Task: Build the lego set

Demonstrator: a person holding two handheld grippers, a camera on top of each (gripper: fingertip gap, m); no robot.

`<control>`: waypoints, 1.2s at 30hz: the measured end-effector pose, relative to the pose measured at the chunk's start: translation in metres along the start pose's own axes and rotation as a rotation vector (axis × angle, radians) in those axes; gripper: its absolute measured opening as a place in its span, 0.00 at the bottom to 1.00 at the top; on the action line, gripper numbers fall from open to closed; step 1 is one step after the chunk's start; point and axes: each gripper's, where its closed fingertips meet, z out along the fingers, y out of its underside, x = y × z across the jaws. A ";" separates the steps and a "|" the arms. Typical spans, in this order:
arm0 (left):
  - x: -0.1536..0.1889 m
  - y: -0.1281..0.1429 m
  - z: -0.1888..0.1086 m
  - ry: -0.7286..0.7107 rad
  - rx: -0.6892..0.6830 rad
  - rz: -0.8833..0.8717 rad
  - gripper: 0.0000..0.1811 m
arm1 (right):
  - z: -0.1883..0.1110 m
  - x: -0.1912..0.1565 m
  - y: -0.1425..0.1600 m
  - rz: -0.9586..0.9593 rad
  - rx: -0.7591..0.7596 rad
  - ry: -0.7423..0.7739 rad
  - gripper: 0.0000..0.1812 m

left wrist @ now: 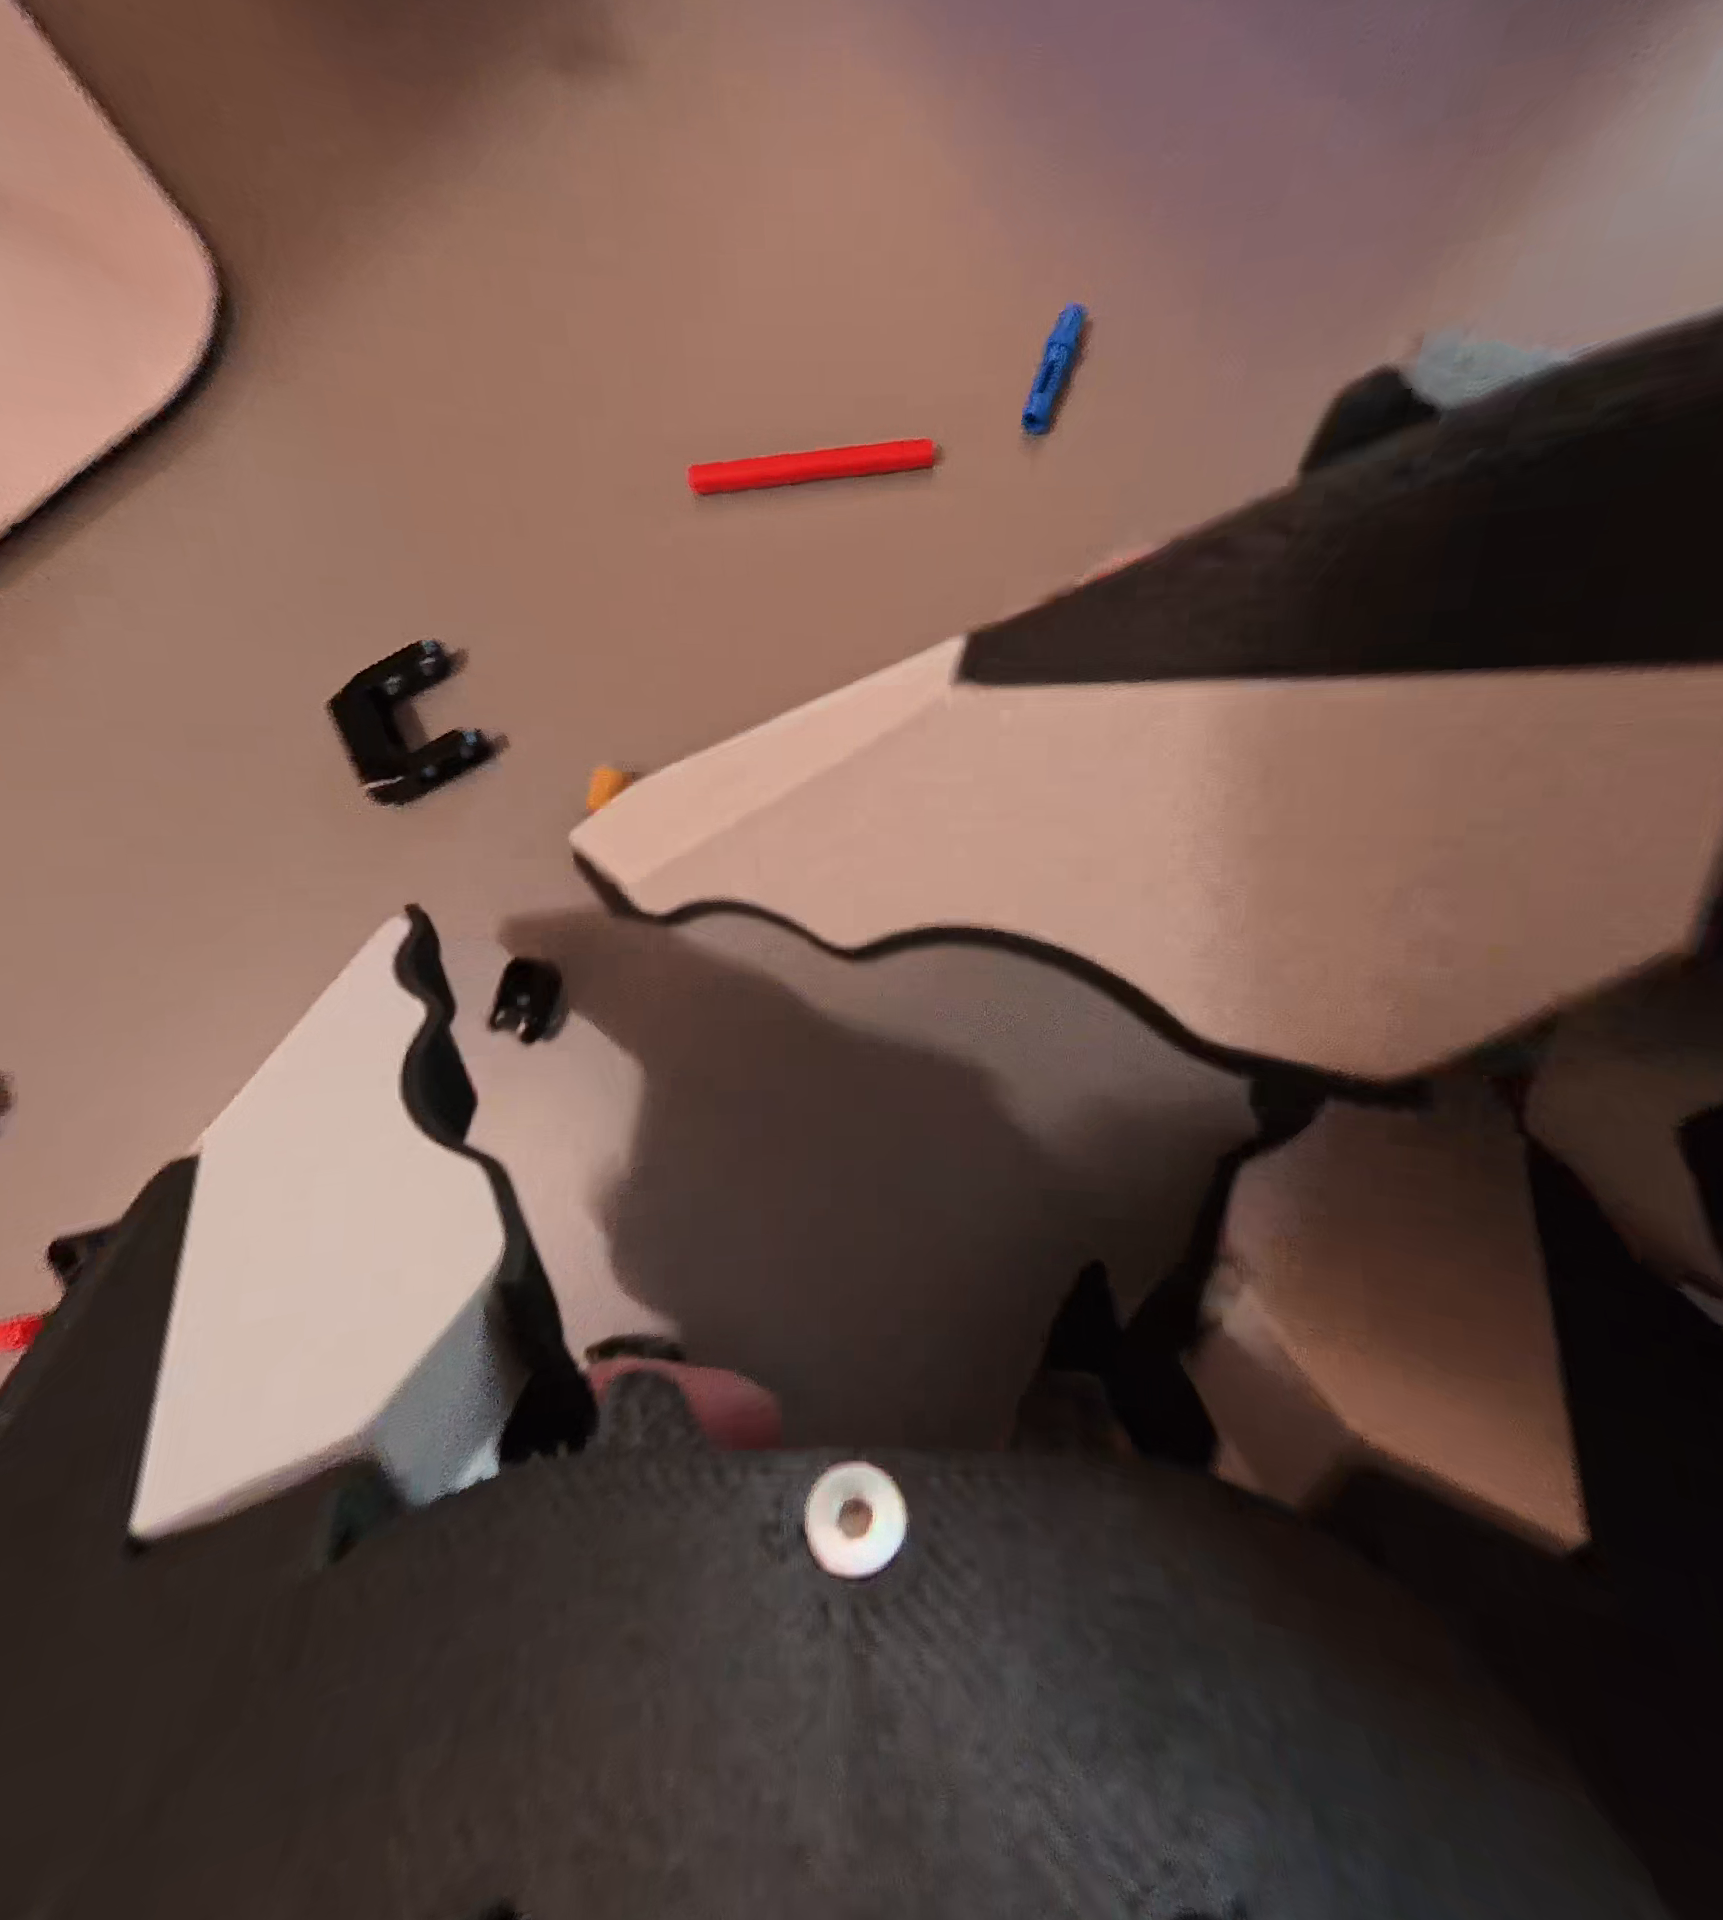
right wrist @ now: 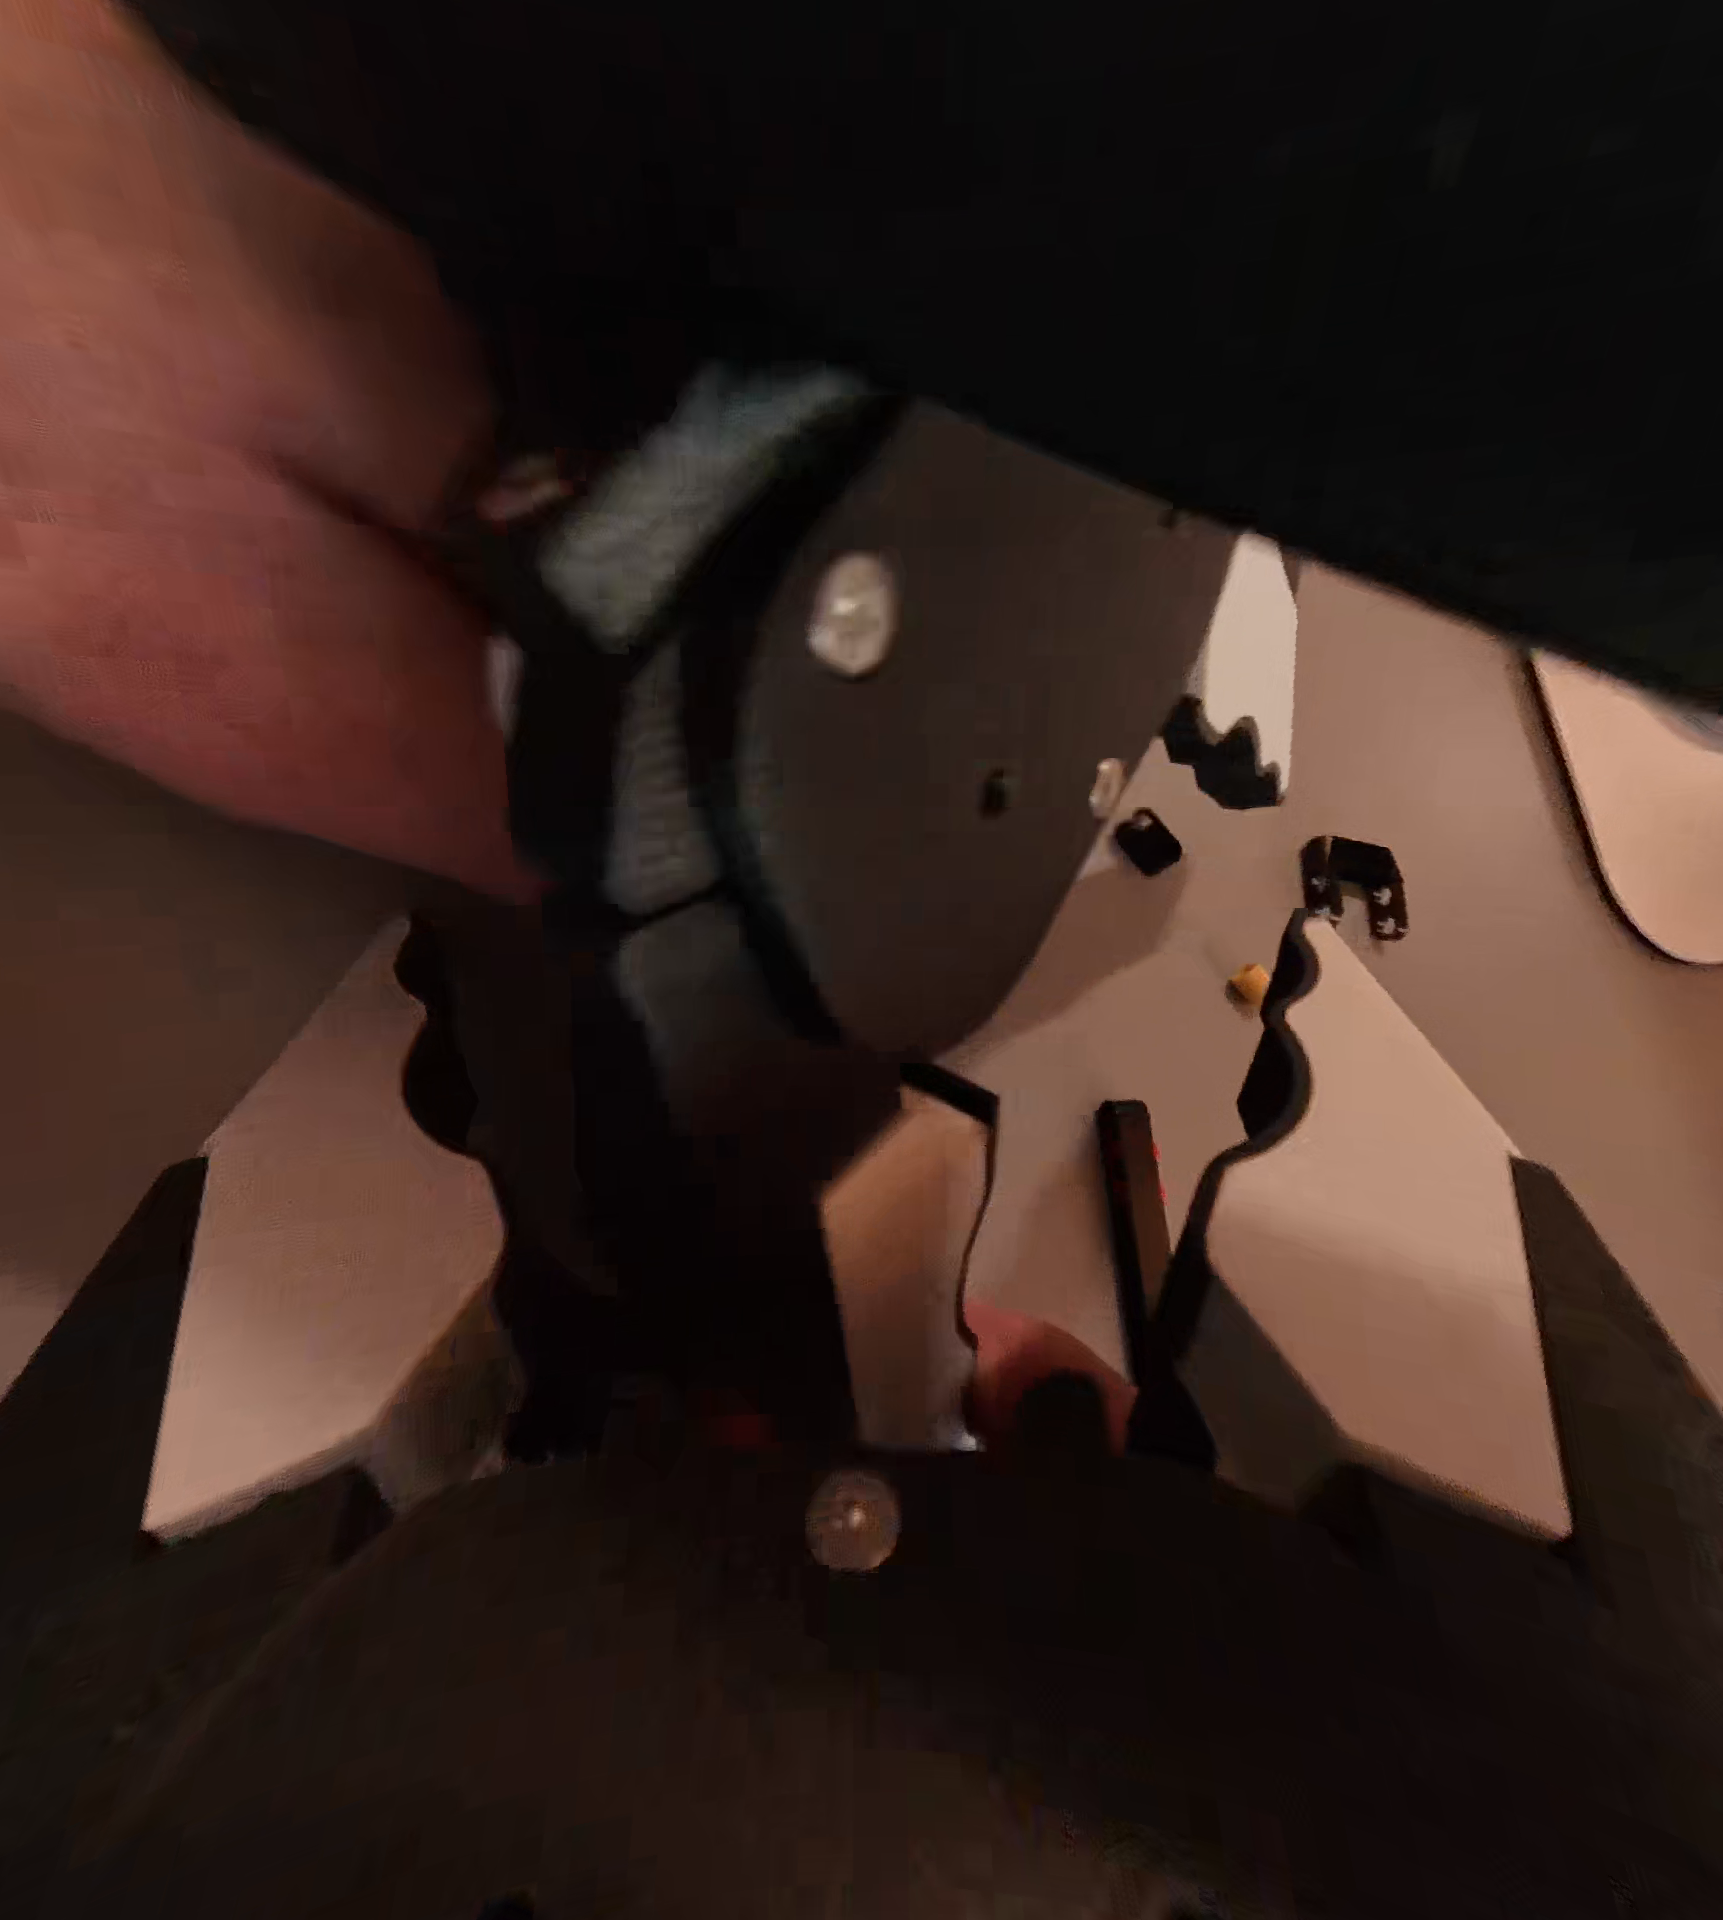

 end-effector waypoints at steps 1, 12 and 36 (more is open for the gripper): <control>-0.002 0.001 -0.004 -0.026 0.013 -0.002 0.81 | 0.001 -0.003 -0.001 -0.005 0.002 -0.013 0.82; -0.007 0.014 -0.001 0.073 -0.037 -0.026 0.87 | 0.010 -0.012 -0.012 -0.024 -0.002 -0.058 0.81; -0.015 0.004 0.008 0.129 0.004 0.011 0.87 | -0.014 0.027 0.014 0.010 -0.015 0.068 0.86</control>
